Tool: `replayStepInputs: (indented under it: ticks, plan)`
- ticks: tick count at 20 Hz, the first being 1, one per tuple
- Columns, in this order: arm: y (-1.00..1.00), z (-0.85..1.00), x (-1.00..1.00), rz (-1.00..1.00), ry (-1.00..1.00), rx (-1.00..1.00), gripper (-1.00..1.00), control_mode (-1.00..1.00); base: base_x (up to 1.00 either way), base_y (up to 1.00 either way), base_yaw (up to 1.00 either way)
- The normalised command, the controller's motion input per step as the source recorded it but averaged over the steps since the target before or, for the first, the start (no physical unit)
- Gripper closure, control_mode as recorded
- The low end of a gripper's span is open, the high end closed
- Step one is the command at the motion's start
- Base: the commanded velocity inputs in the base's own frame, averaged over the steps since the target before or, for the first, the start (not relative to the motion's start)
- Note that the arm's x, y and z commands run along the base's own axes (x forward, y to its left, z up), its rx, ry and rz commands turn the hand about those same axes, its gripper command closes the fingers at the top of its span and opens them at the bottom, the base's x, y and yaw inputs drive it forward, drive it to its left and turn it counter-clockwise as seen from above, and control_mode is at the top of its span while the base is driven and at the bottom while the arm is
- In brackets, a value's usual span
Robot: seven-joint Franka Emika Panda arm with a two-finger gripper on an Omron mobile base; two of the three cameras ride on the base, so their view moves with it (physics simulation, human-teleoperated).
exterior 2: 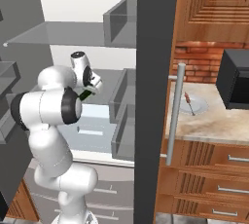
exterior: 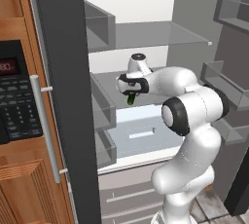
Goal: Place the cold items (lemon wedge and cucumber) from the fridge in one tupperware on the dining counter. Place the warm items (hot dog and kebab skewer) in the stove area in another tupperware.
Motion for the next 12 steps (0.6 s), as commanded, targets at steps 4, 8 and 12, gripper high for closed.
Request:
replayStepInputs:
  ticks: [4, 8, 12]
  plan:
    - [-0.18, 0.0, -0.65, 0.07, -0.01, 0.01, 1.0, -1.0, 0.0, 0.0, 0.0]
    - [-0.16, 0.07, -0.89, 0.02, 0.0, 0.0, 1.0, -1.0, 0.0, 0.0, 0.0]
    - [-0.03, 0.29, -1.0, 0.0, 0.0, 0.0, 1.0, -1.0, 0.0, 0.0, 0.0]
